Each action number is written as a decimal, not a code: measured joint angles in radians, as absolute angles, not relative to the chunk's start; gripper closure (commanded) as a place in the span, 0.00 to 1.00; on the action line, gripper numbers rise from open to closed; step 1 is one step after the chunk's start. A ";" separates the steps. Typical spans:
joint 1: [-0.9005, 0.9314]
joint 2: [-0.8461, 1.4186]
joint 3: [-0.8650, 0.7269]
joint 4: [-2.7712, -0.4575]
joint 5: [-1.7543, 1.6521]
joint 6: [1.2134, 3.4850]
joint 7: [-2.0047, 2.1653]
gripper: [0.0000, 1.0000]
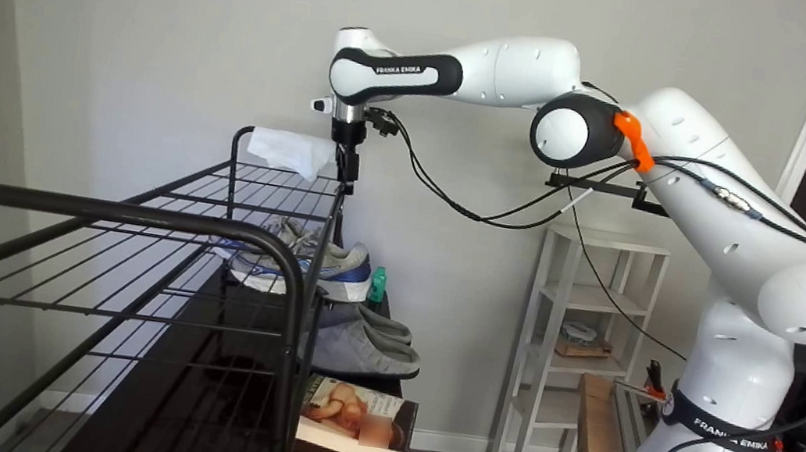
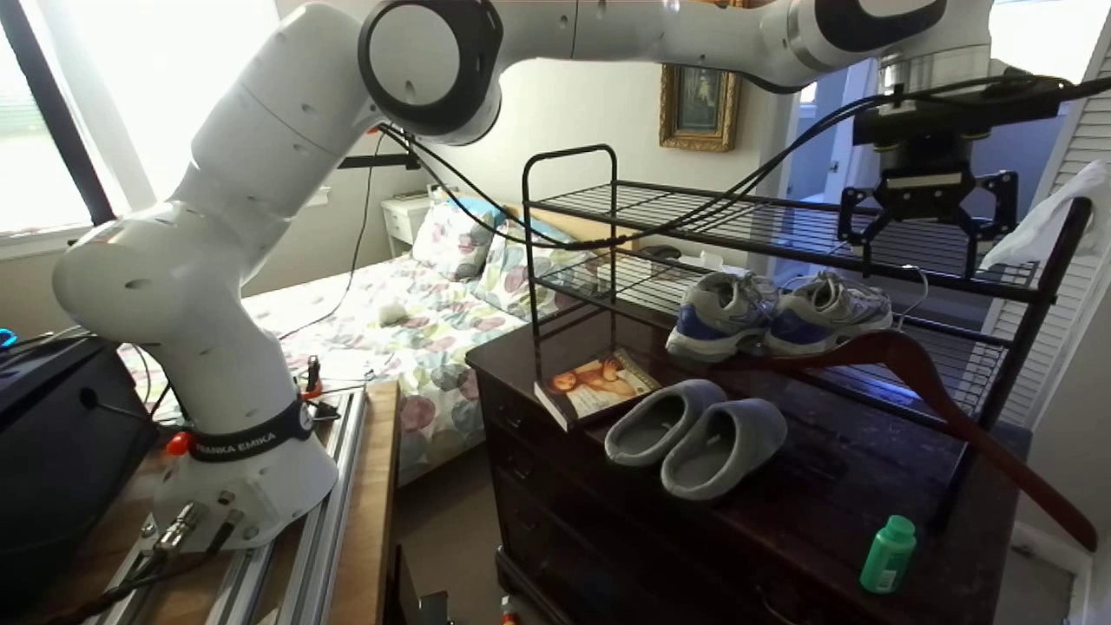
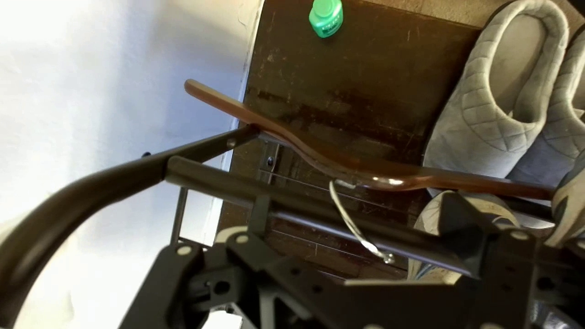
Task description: Move the hanger to the left
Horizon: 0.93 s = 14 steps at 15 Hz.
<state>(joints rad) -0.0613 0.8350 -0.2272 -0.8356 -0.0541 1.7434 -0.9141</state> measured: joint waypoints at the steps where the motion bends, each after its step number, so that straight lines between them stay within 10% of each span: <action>1: -0.060 0.835 -0.227 -0.835 -0.054 1.738 -0.904 0.23; 11: -0.057 0.833 -0.230 -0.832 -0.054 1.697 -0.858 0.99; 13: -0.057 0.839 -0.229 -0.832 -0.053 1.685 -0.851 0.59; 14: -0.056 0.841 -0.228 -0.832 -0.053 1.681 -0.849 0.58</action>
